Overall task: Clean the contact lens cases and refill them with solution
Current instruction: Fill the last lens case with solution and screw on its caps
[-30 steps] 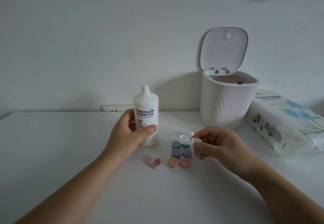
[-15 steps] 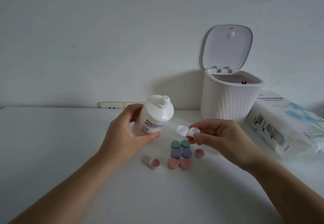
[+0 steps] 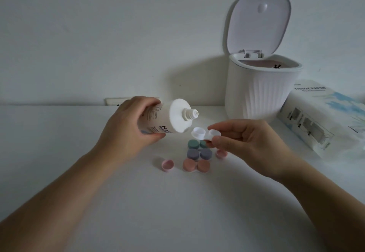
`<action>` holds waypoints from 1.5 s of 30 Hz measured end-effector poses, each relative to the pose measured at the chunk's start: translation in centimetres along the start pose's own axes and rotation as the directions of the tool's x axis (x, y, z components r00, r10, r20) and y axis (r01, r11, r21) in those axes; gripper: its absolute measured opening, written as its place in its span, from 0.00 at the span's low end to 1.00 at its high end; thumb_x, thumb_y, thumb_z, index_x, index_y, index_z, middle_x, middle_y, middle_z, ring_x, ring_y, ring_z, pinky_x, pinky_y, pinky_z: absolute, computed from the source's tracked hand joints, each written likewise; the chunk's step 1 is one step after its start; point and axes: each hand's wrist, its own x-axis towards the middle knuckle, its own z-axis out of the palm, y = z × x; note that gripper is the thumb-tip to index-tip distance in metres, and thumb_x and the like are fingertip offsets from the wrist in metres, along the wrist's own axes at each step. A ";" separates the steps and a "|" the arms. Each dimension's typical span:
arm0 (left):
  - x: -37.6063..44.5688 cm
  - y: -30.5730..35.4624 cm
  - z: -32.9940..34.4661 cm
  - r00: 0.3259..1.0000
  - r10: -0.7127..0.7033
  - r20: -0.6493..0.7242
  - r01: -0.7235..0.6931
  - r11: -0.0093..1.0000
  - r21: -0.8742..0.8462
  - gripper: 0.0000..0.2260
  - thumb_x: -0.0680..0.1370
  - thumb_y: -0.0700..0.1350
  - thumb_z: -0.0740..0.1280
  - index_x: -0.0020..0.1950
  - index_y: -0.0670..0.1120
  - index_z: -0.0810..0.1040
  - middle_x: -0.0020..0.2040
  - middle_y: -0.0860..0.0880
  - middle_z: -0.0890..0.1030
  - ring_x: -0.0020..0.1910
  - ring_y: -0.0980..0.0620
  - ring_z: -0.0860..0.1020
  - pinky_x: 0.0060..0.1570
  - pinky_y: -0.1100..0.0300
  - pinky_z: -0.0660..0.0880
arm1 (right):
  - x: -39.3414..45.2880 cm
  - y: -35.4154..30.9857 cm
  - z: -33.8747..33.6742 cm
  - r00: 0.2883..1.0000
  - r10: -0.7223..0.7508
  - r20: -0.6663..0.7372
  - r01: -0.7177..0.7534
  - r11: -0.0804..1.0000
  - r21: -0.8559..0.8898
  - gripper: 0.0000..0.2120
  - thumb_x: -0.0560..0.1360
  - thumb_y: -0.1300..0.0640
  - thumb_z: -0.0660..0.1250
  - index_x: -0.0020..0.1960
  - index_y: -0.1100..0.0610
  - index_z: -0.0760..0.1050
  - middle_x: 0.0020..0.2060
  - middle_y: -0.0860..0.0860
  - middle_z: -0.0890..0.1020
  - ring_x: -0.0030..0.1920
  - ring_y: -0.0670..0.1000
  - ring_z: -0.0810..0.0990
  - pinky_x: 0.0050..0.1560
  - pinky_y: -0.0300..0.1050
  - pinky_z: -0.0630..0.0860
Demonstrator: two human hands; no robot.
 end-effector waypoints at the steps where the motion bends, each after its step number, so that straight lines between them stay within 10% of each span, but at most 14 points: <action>1: 0.0 -0.1 0.1 1.000 0.020 -0.003 -0.020 1.000 0.012 0.32 0.62 0.44 0.84 0.62 0.54 0.75 0.58 0.59 0.78 0.57 0.54 0.76 0.52 0.63 0.70 | 0.0 0.1 0.0 1.000 -0.008 -0.010 0.008 1.000 -0.002 0.17 0.66 0.50 0.74 0.54 0.53 0.83 0.43 0.49 0.89 0.45 0.61 0.87 0.51 0.47 0.83; 8: 0.2 -0.7 0.3 0.995 0.102 -0.019 -0.101 0.992 0.081 0.30 0.63 0.42 0.83 0.61 0.51 0.76 0.58 0.56 0.79 0.56 0.54 0.74 0.52 0.74 0.64 | -0.1 0.4 0.0 0.997 -0.057 -0.048 0.056 0.998 -0.028 0.15 0.66 0.48 0.74 0.51 0.53 0.84 0.42 0.50 0.89 0.45 0.62 0.87 0.52 0.51 0.83; 26: 0.3 0.1 0.2 0.987 0.156 -0.040 -0.151 0.982 0.110 0.27 0.66 0.38 0.79 0.64 0.46 0.76 0.63 0.50 0.77 0.63 0.46 0.72 0.62 0.49 0.72 | 0.0 1.0 -0.1 0.999 -0.041 -0.018 0.040 0.998 -0.052 0.05 0.75 0.61 0.74 0.49 0.53 0.84 0.39 0.55 0.88 0.38 0.60 0.85 0.45 0.49 0.83; 36: 0.4 0.3 0.2 0.982 0.184 -0.035 -0.176 0.971 0.160 0.28 0.66 0.33 0.78 0.63 0.45 0.75 0.62 0.50 0.75 0.62 0.45 0.70 0.64 0.57 0.66 | 0.0 1.1 0.1 1.000 -0.013 0.000 0.013 0.999 -0.047 0.06 0.75 0.62 0.74 0.50 0.53 0.83 0.40 0.54 0.88 0.43 0.64 0.85 0.46 0.51 0.82; 45: 0.3 0.4 0.1 0.980 0.196 -0.024 -0.188 0.964 0.186 0.29 0.65 0.31 0.78 0.63 0.45 0.74 0.62 0.48 0.74 0.64 0.44 0.68 0.71 0.41 0.65 | -0.1 1.1 0.1 1.000 0.006 0.012 -0.005 0.995 -0.101 0.07 0.75 0.62 0.74 0.51 0.53 0.83 0.39 0.49 0.88 0.40 0.50 0.87 0.45 0.39 0.82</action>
